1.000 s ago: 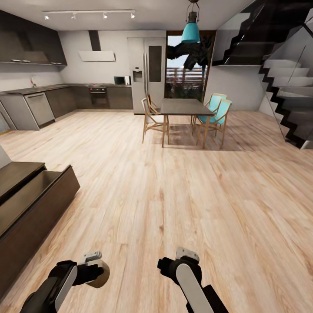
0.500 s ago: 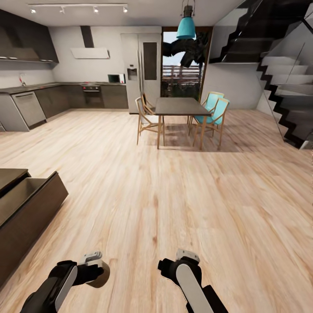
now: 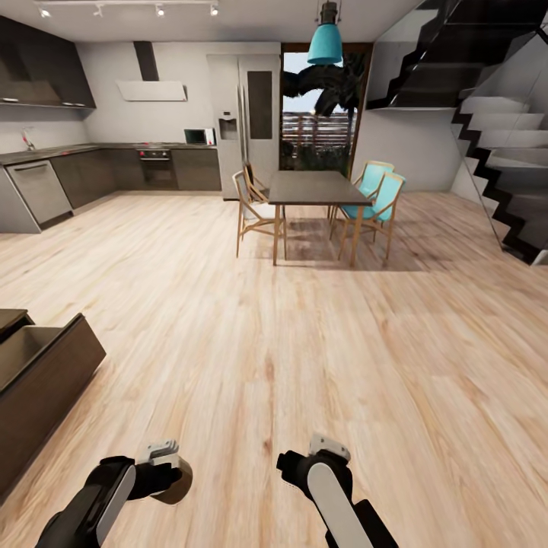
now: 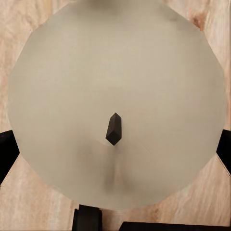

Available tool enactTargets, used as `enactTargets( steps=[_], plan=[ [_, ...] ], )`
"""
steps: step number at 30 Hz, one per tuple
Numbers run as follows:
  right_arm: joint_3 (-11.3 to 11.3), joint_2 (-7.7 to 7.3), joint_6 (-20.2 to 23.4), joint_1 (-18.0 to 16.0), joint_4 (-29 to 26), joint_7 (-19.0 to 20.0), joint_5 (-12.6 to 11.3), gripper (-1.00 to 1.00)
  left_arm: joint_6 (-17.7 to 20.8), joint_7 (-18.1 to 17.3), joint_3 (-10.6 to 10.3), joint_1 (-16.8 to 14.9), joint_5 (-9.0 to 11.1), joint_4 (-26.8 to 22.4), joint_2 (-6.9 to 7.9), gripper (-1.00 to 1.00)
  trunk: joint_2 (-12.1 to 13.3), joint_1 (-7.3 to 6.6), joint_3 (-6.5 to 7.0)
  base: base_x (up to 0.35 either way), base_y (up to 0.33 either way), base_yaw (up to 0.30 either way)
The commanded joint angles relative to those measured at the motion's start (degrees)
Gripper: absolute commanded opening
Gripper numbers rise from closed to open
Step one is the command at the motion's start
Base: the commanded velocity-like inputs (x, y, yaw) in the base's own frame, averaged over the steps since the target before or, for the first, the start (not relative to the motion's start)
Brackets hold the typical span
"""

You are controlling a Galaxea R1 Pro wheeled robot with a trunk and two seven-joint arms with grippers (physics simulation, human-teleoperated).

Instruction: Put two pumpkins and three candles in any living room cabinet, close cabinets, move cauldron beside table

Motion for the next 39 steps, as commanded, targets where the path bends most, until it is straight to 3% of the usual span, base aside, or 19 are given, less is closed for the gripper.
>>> enactTargets(
  steps=[1,17,39],
  plan=[
    [0.03,0.00,-0.12,0.00,-0.02,0.00,-0.02,1.00,0.00,0.03,-0.03,-0.01,0.06,-0.01,0.00,-1.00,0.00,0.00,0.00,0.326,0.000,0.000],
    [-0.17,0.00,-0.37,0.00,0.04,0.01,0.02,1.00,0.00,-0.01,-0.02,-0.01,0.06,-0.01,0.00,-1.00,0.00,0.00,0.00,0.326,-0.003,0.000],
    [-0.17,0.00,-0.40,0.00,0.04,0.01,0.11,1.00,-0.08,0.06,-0.07,-0.01,-0.03,-0.01,-0.32,-1.00,0.00,0.00,0.00,0.326,-0.088,0.002]
  ],
)
